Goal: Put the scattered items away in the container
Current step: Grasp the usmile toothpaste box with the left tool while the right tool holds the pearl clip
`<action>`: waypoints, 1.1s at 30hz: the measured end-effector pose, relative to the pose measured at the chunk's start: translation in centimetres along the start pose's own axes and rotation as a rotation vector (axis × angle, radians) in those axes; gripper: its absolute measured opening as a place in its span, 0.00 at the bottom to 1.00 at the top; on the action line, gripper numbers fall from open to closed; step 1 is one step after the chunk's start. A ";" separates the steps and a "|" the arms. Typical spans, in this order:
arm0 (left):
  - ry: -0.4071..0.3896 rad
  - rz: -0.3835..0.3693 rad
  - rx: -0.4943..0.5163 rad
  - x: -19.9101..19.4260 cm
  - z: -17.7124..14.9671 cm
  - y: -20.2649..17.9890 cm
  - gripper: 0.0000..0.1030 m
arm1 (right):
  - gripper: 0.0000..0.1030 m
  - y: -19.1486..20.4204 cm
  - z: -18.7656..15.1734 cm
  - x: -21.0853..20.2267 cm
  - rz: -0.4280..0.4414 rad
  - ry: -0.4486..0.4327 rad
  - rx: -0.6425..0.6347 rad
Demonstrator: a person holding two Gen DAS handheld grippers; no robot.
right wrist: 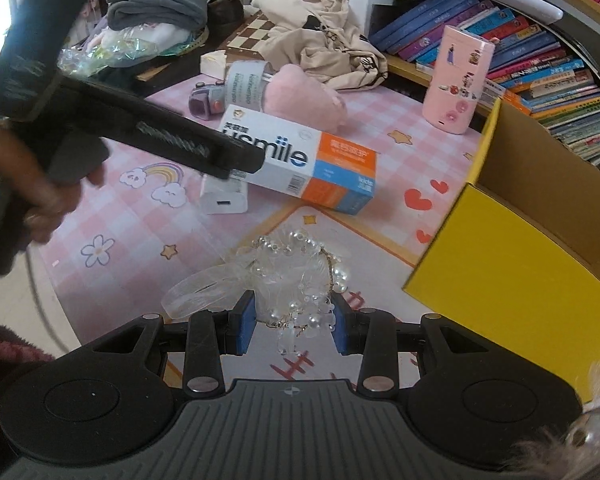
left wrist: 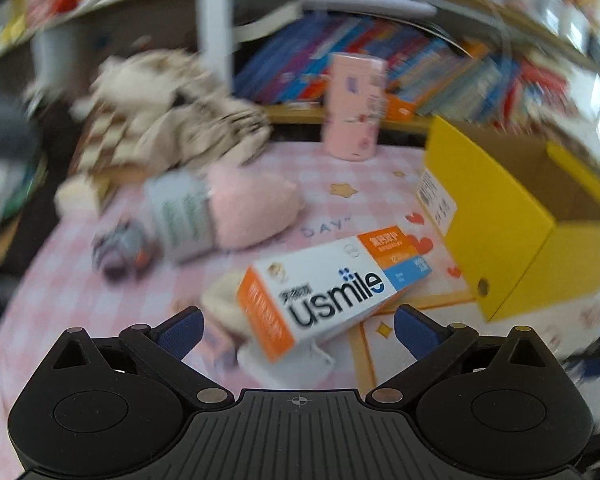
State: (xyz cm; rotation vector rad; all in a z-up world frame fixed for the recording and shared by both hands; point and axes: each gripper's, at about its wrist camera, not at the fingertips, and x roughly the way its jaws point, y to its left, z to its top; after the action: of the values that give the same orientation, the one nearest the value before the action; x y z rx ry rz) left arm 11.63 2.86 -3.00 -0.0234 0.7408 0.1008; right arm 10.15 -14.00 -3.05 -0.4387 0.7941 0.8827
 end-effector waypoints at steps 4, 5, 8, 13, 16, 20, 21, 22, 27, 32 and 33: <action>-0.003 -0.015 0.153 1.5 0.3 -0.9 0.98 | 0.35 -0.9 -0.2 -0.1 -0.015 0.007 0.024; -0.005 -0.021 0.180 1.7 0.3 -1.0 0.98 | 0.35 -1.0 -0.3 -0.1 -0.017 0.009 0.030; -0.005 -0.028 0.253 2.8 0.4 -1.2 0.98 | 0.35 -1.4 -0.3 0.0 -0.015 0.016 0.038; 0.006 -0.032 0.323 3.6 0.6 -1.5 0.98 | 0.35 -1.7 -0.3 0.2 -0.005 0.020 0.041; 0.007 -0.035 0.369 3.7 0.6 -2.0 0.98 | 0.35 -1.9 -0.2 0.1 -0.003 0.017 0.043; 0.008 -0.055 0.493 4.2 0.7 -3.0 0.98 | 0.35 -2.1 0.0 0.1 0.000 0.013 0.045; 0.011 -0.056 0.541 4.4 0.6 -3.4 0.98 | 0.35 -2.1 0.0 0.2 0.003 0.014 0.045; 0.019 -0.053 0.582 4.6 0.4 -3.7 0.98 | 0.35 -2.1 0.0 0.2 0.006 0.016 0.044; 0.038 -0.024 0.704 5.1 -0.2 -4.6 0.94 | 0.35 -2.1 -0.1 0.2 0.007 0.019 0.049; 0.048 0.005 0.722 5.1 0.3 -4.6 0.78 | 0.35 -1.8 -0.1 0.0 0.000 0.016 0.052; 0.053 0.002 0.722 5.0 0.3 -4.6 0.77 | 0.35 -1.7 -0.1 0.0 0.000 0.015 0.050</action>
State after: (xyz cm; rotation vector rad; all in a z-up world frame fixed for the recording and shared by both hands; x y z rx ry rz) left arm 16.01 -1.25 -6.21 0.6643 0.7956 -0.1698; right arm 11.50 -15.07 -3.04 -0.4014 0.8280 0.8582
